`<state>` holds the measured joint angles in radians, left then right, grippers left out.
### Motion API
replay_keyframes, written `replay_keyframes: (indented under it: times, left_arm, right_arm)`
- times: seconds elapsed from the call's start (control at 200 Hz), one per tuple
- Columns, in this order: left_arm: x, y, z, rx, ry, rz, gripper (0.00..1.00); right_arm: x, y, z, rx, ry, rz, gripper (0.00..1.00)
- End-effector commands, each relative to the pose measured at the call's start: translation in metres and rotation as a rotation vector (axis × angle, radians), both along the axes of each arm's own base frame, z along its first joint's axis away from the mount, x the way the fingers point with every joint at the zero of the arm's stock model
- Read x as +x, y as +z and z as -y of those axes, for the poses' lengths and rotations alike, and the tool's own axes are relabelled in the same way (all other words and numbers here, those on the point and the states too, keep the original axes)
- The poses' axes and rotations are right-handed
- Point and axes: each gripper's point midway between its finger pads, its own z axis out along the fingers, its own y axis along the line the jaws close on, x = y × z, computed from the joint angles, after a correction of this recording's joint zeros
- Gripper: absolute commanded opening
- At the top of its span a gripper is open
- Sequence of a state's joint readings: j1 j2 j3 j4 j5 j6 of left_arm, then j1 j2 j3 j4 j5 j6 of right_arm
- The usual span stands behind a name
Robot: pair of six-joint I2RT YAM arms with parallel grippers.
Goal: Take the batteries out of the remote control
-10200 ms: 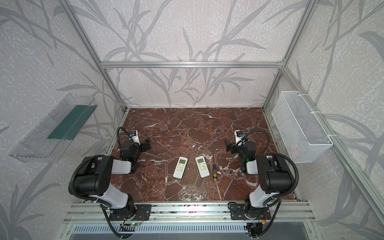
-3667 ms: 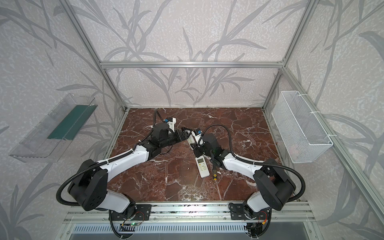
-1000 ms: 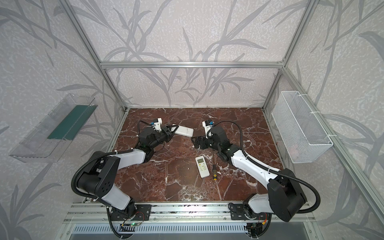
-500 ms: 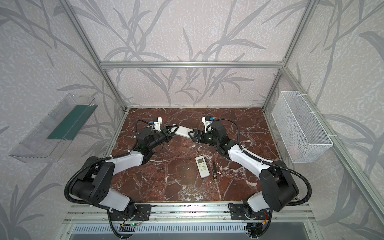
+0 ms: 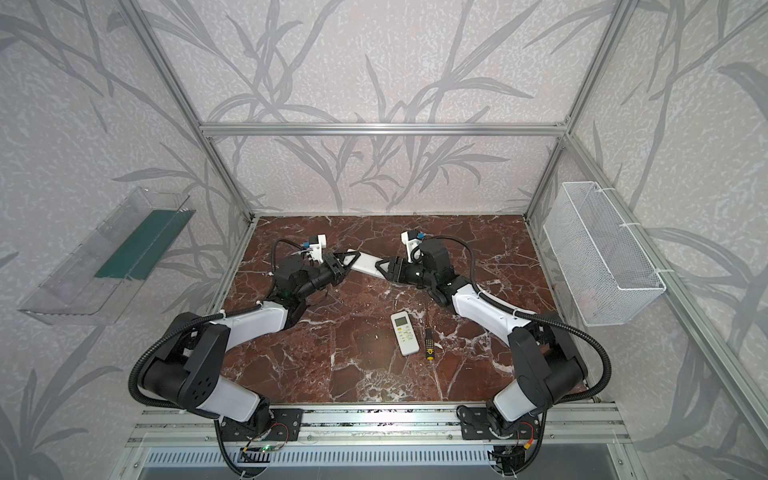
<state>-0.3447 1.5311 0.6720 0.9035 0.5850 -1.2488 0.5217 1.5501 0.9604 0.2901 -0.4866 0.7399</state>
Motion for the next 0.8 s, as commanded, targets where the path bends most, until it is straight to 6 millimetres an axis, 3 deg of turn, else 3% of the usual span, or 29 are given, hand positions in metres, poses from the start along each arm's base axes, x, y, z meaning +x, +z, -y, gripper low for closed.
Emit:
replay_keyframes:
  times: [0.0, 0.475, 0.64, 0.795]
  left_arm:
    - [-0.006, 0.031, 0.004, -0.059, -0.032, 0.078, 0.00]
    - [-0.005, 0.044, 0.006, -0.129, -0.048, 0.087, 0.00]
    - [-0.005, 0.048, 0.006, -0.136, -0.048, 0.089, 0.00]
    - [-0.004, 0.050, 0.007, -0.143, -0.050, 0.088, 0.00]
  right_arm:
    - [0.004, 0.015, -0.007, 0.042, 0.025, 0.035, 0.61]
    - [0.007, 0.004, 0.003, 0.053, 0.015, 0.018, 0.39]
    - [0.007, 0.001, 0.011, 0.059, 0.010, 0.018, 0.37]
    - [0.006, 0.005, 0.006, 0.087, 0.041, 0.023, 0.43]
